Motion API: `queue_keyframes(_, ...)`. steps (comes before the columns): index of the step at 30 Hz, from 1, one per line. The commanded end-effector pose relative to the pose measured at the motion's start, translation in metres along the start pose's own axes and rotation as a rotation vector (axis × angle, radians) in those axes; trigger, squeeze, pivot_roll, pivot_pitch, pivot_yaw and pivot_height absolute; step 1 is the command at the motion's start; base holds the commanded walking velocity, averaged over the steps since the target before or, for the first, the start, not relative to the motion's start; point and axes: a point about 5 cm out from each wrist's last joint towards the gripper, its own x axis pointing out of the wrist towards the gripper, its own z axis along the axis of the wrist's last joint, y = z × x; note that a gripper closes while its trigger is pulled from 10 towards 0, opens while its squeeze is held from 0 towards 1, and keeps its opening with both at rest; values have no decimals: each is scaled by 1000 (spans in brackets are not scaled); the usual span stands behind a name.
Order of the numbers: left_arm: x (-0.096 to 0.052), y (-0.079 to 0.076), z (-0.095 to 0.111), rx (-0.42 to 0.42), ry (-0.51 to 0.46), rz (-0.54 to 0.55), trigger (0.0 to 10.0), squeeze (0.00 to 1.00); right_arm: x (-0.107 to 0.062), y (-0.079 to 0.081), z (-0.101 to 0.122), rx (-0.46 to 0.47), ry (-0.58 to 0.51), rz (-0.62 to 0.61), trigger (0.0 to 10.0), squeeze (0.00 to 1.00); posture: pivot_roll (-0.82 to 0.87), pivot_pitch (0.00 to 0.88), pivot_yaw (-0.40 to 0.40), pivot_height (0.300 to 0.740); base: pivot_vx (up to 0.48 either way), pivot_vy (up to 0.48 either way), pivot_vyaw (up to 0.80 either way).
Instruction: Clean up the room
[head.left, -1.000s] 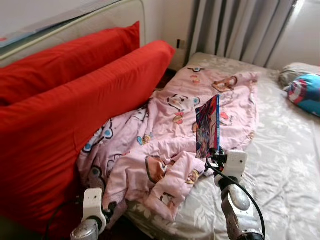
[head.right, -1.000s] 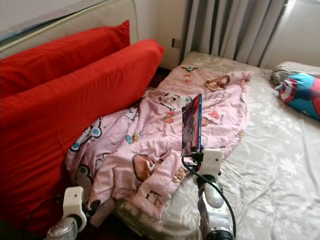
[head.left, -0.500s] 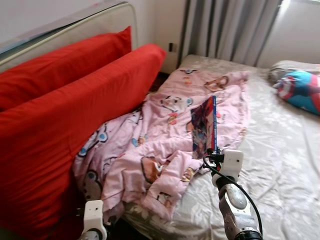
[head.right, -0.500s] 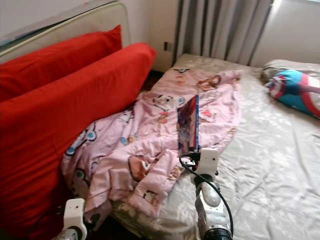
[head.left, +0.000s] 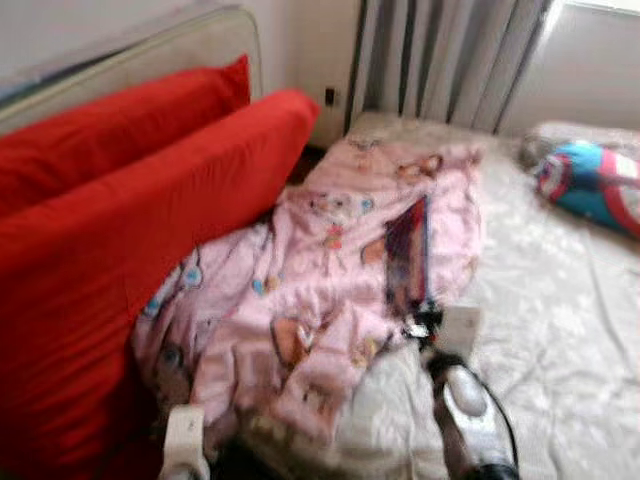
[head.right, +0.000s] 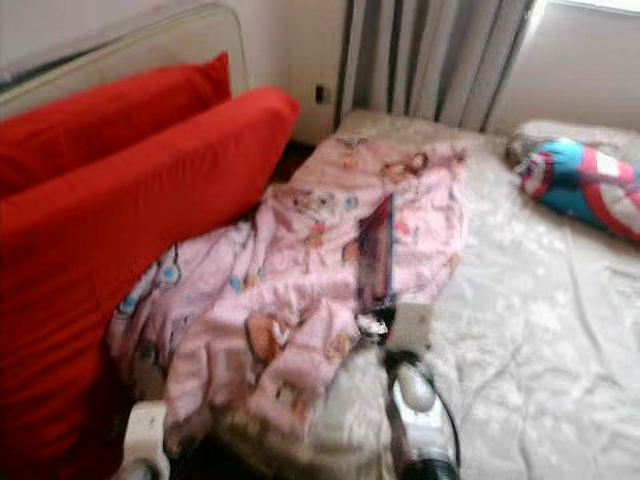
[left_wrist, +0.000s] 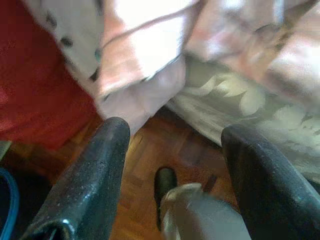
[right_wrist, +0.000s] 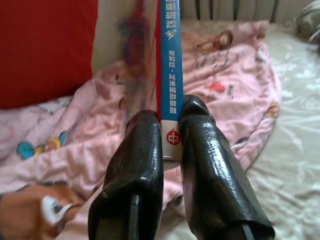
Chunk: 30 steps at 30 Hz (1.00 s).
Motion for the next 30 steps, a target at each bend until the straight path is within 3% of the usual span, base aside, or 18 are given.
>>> queue_keyframes(1, 0, -7, -4, 1, 17, -19, 10000, 0, 0, -11, 6, -5, -34, -35, 10000, 0, -29, 0, -39, 740, 0, -364, 0)
queue_keyframes(17, -1, -8, -4, 2, 9, -22, 10000, 0, 0, -9, 3, 0, -33, -26, 10000, 0, -31, 0, -40, 740, 0, -364, -598)
queue_keyframes(30, 1, -11, 1, 1, -13, -24, 10000, 0, 1, -8, 5, -4, -42, -23, 10000, 0, -31, 10, -42, 740, 0, -365, 0)
